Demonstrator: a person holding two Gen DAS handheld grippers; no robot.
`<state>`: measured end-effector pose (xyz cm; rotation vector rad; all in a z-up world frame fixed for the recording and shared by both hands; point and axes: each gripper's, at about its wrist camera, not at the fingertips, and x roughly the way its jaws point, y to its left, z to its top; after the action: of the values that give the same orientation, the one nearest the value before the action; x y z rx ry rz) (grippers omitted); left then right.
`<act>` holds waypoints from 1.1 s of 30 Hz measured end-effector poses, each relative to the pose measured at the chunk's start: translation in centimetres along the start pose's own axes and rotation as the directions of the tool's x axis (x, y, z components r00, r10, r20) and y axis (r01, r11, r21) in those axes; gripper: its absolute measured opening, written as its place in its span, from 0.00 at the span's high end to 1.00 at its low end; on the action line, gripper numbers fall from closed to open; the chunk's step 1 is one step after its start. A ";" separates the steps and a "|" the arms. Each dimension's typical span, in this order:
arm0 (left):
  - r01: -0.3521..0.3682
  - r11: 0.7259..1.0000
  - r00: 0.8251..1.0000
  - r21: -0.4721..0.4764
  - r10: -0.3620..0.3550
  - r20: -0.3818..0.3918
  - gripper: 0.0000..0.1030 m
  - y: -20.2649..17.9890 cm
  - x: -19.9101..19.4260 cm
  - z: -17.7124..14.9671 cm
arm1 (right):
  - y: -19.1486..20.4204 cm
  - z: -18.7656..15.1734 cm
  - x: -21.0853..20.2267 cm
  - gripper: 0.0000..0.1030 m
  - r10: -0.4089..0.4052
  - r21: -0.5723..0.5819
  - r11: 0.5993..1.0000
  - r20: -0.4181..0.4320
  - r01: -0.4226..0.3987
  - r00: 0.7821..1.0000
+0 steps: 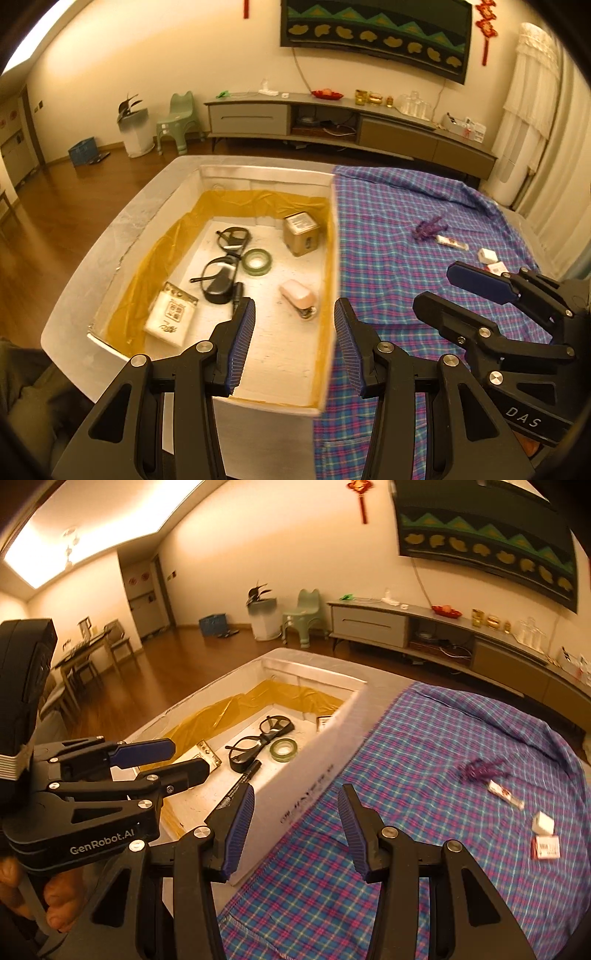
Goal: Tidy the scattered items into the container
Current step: 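Withdraw both tools from the box back over the plaid shirt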
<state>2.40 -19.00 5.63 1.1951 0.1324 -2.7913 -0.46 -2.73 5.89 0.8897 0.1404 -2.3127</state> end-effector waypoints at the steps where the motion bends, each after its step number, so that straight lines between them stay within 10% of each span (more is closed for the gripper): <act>1: 0.002 1.000 1.000 0.003 -0.002 0.005 0.54 -0.4 -0.2 -0.1 | -0.3 -0.3 -0.4 0.53 0.000 0.010 1.000 0.005 0.000 1.000; 33: 0.135 0.988 0.984 0.069 -0.142 0.103 0.54 -7.7 -8.9 -5.7 | -2.3 -6.5 -11.7 0.53 -0.130 0.188 0.976 0.108 0.108 0.986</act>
<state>11.59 -10.11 8.46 1.0836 0.1257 -2.9945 8.33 7.39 8.05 0.8483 -0.0717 -2.5146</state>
